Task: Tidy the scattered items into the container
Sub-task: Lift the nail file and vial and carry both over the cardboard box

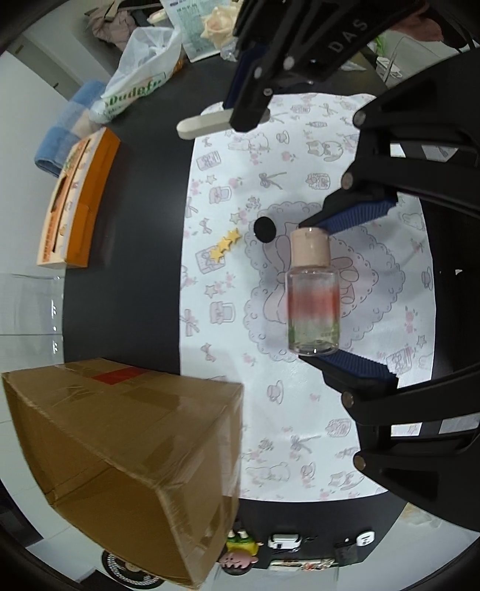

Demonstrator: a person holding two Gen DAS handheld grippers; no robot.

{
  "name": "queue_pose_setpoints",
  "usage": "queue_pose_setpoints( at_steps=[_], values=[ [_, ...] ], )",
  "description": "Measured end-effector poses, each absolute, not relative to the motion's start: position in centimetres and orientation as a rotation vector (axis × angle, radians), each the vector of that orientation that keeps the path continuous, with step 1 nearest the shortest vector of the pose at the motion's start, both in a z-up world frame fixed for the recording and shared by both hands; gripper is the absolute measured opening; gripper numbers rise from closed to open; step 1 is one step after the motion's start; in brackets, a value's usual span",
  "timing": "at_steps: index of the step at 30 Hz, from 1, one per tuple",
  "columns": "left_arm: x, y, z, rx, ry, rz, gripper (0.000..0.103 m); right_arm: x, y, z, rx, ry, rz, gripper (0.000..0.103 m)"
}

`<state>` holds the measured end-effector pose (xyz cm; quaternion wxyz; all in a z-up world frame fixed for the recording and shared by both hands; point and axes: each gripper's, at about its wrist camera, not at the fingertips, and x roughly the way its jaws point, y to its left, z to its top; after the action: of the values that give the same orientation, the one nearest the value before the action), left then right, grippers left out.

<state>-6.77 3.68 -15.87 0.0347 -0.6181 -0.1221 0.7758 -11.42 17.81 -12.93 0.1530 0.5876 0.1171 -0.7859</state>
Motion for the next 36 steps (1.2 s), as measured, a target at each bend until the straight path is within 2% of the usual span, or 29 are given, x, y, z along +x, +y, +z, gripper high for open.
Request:
queue_pose_setpoints(
  at_steps=[7, 24, 36],
  values=[
    [-7.7, 2.3, -13.4, -1.812, -0.375, 2.417, 0.059, -11.1, 16.6, -10.3, 1.668, 0.293, -2.301, 0.016],
    [-8.8, -0.9, -10.5, -1.713, -0.447, 2.478, 0.059, -11.3, 12.9, -7.6, 1.597, 0.347, -2.316, 0.016],
    [-9.4, -6.2, -9.1, -1.663, -0.525, 2.551, 0.059, -12.0, 8.2, -5.7, 1.529, 0.379, -2.311, 0.016]
  ],
)
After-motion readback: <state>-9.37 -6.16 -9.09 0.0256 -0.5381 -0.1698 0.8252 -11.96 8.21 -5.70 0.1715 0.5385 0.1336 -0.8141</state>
